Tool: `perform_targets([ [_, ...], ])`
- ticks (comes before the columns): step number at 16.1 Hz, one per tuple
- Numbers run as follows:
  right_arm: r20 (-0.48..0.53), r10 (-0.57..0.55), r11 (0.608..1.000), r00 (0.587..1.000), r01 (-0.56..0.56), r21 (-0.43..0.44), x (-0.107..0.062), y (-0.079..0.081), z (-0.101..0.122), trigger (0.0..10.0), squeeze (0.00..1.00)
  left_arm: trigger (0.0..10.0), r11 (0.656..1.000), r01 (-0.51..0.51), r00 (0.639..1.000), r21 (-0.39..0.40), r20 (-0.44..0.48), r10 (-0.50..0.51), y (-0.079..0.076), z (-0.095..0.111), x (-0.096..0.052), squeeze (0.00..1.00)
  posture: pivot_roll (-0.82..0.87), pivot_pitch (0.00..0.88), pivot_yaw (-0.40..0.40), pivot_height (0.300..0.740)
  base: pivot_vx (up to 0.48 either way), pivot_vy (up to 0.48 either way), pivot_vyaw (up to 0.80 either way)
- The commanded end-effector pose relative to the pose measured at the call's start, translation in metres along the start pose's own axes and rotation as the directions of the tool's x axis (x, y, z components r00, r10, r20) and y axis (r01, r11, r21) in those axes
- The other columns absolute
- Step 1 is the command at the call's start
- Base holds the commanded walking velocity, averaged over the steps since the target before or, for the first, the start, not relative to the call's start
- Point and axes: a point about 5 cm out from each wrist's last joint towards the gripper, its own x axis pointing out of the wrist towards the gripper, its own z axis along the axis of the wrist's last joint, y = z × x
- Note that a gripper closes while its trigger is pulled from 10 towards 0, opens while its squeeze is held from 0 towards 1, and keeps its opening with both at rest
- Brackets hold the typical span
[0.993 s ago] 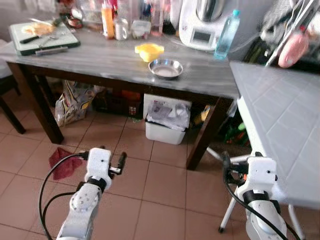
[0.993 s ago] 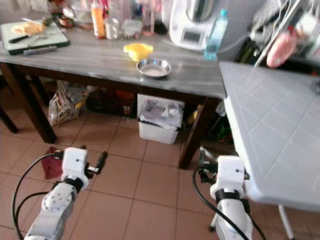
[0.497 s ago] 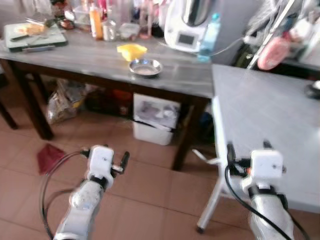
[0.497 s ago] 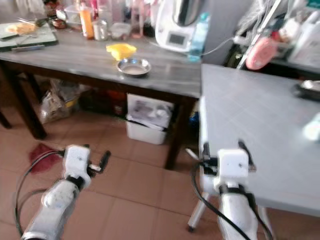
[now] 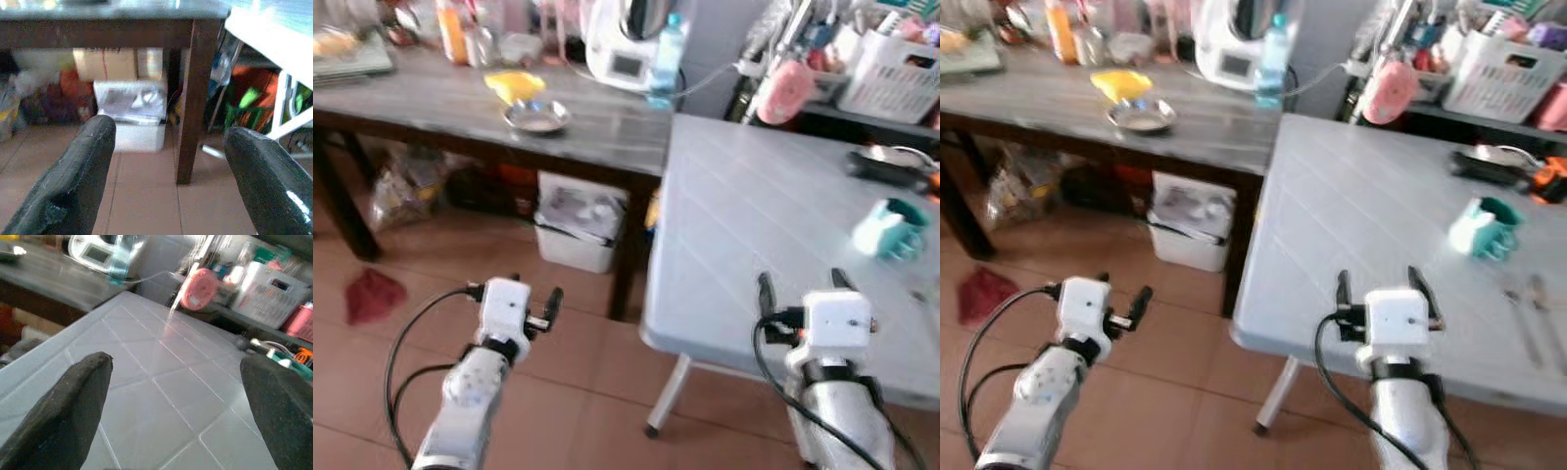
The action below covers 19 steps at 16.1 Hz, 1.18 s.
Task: Setting the table
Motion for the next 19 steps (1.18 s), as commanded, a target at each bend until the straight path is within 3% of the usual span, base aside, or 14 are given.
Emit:
perform_targets([
  [1, 0.017, -0.016, 1.0, 1.0, 0.016, -0.016, 0.0, -0.005, 0.005, 10.0, 0.0, 10.0, 1.0, 0.01, 1.0, -0.004, 0.016, -0.009, -0.002, 0.005, 0.002, 0.0, 0.14, 0.06, -0.086, 0.74, 0.0, -0.428, 0.0],
  [5, -0.033, -0.041, 0.998, 0.999, 0.042, 0.041, -0.005, -0.006, -0.005, 10.0, 0.0, 10.0, 1.0, 0.025, 0.999, 0.01, 0.032, -0.025, -0.002, 0.011, 0.006, 0.0, 0.14, 0.063, -0.073, 0.74, 0.0, -0.402, 0.0],
  [11, -0.066, -0.047, 0.997, 0.997, 0.051, 0.056, -0.009, -0.002, -0.014, 10.0, 0.0, 10.0, 0.998, 0.047, 0.997, 0.03, 0.058, -0.049, -0.001, 0.021, 0.013, 0.0, 0.13, 0.063, -0.06, 0.74, 0.0, 0.0, 0.0],
  [19, -0.074, -0.128, 0.988, 0.989, 0.134, 0.078, -0.009, 0.01, -0.025, 10.0, 0.0, 10.0, 0.987, 0.129, 0.988, 0.099, 0.077, -0.137, -0.004, 0.035, 0.028, 0.0, 0.12, 0.044, 0.058, 0.74, 0.0, 0.0, 0.0],
])
